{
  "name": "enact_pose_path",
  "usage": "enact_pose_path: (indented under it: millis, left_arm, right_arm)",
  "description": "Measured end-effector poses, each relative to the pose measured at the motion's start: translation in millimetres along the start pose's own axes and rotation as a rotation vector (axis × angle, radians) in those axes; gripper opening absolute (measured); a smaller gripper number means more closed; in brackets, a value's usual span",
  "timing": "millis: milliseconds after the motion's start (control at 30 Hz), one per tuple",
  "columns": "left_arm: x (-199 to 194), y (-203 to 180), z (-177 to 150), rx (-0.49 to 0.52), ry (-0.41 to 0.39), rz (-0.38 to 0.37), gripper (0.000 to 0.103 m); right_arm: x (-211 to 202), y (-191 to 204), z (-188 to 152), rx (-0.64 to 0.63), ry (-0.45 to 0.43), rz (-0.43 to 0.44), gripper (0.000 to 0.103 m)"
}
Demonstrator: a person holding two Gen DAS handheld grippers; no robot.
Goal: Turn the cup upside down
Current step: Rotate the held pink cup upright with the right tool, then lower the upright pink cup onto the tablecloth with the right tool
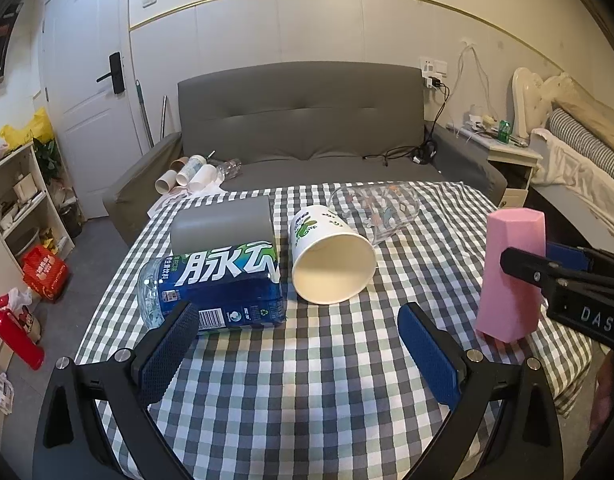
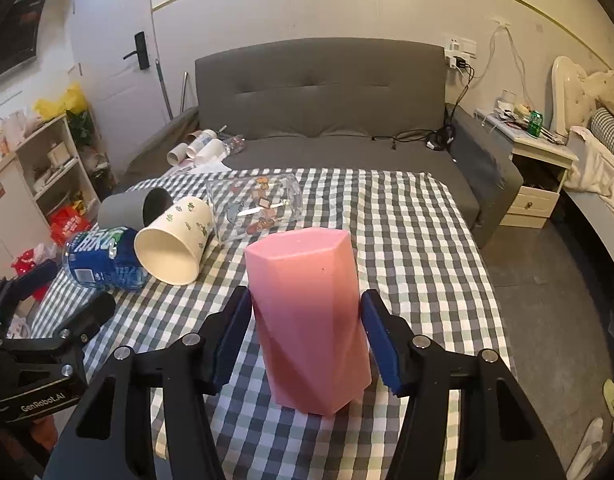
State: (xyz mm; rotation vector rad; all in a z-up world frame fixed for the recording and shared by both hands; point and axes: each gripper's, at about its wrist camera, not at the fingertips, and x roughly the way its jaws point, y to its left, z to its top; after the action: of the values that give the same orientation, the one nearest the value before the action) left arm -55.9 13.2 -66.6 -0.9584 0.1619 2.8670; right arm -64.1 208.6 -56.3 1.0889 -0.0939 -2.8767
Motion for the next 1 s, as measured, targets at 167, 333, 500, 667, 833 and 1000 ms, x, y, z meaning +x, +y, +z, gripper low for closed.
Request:
enact_pose_path:
  millis: [167,333,500,667,833,1000]
  left_arm:
    - [2,2,-1,-0.013,-0.004,0.019,0.102]
    - [6,5,-3,-0.026,0.007,0.026,0.102]
    - [12,5,-5,-0.020,0.020,0.031,0.102]
    - [16,6,-7,-0.023,0.028,0.037,0.102]
    - [17,7,-6,-0.046,0.032,0.030,0.102]
    - [15,4,-5,-0.042,0.030,0.030,0.102]
  right_arm:
    - [9,0,9,0.010,-0.033,0.037,0.057]
    - [24,12,21,-0.013,-0.078,0.074,0.057]
    - [43,27,36,-0.067,-0.118,0.090,0.057]
    - [64,32,37,-0.092,-0.095,0.101,0.057]
    - [60,31,25,-0.111,-0.079,0.116,0.056]
    - [53,25,12,-0.094,-0.059,0.127,0.056]
